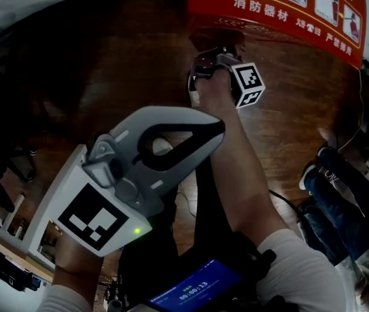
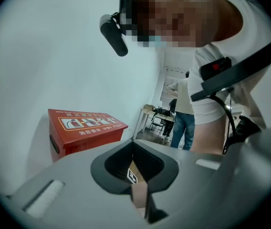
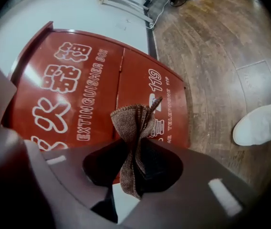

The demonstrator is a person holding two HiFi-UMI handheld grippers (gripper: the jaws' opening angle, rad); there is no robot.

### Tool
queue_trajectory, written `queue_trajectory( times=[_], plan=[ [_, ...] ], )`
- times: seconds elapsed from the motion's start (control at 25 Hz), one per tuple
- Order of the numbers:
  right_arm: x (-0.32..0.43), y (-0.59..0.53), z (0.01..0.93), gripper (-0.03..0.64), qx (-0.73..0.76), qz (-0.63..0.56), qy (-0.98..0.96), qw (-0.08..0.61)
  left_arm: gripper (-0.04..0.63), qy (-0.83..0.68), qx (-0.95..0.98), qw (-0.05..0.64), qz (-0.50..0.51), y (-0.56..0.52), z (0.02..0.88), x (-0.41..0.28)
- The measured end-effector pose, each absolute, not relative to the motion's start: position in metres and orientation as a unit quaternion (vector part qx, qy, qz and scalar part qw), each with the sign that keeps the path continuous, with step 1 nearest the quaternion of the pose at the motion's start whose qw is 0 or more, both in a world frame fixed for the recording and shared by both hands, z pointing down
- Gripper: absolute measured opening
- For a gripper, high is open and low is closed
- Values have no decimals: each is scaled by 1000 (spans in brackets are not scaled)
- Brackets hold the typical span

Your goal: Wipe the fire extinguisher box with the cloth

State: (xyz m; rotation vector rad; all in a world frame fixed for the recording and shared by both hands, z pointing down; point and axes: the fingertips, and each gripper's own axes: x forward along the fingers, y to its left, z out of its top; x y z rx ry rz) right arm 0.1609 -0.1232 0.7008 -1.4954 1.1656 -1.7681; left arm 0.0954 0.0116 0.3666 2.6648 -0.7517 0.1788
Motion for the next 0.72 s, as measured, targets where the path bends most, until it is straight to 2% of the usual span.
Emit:
queue_trajectory(
  times=[0.2, 0.48, 0.72],
  plan=[
    [157, -129, 760, 94, -562, -666, 434, 227, 0, -280, 939, 188, 70, 1, 401, 89],
    [158, -129, 832, 94, -576, -672, 413, 212, 0, -286, 936, 194, 60, -16, 439, 82],
    [156, -130, 886, 94, -573, -682, 420, 173, 0, -301, 930, 202, 55, -11, 465, 70]
  ],
)
